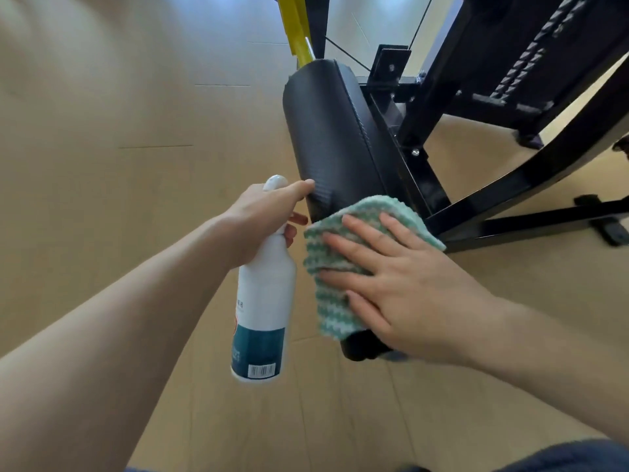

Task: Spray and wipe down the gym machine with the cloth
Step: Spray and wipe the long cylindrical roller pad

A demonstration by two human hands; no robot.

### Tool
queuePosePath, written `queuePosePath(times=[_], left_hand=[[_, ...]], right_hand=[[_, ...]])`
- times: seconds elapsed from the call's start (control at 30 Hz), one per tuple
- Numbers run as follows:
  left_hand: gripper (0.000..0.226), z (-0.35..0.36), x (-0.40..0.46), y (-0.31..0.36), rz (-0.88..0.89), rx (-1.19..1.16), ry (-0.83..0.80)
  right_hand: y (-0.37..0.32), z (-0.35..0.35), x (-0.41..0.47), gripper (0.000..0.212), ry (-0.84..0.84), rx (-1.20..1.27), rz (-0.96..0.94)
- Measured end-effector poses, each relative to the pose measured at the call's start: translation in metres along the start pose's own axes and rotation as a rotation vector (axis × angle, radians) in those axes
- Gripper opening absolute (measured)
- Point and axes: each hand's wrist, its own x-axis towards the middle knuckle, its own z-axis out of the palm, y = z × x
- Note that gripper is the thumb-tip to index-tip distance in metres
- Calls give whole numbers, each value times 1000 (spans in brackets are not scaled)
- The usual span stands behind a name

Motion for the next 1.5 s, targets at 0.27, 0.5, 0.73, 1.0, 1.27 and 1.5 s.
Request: queuePosePath(times=[0.27, 0.5, 0.73, 1.0, 1.27, 1.5], left_hand=[[43, -13, 7, 2, 39, -2, 40], [42, -19, 12, -6, 16, 32, 27], [40, -15, 34, -3, 33, 12, 29], [42, -16, 59, -3, 14, -38, 57], [36, -21, 48, 2, 50, 11, 101], [47, -7, 29, 16, 71, 4, 79]], right_hand=[[66, -27, 154, 51, -142, -36, 178], [-2, -7, 35, 57, -46, -55, 161], [4, 4, 16, 58, -8, -1, 90], [109, -33, 228, 56, -60, -41, 248], [148, -54, 320, 57, -119, -28, 381], [101, -32, 225, 64, -109, -46, 369]])
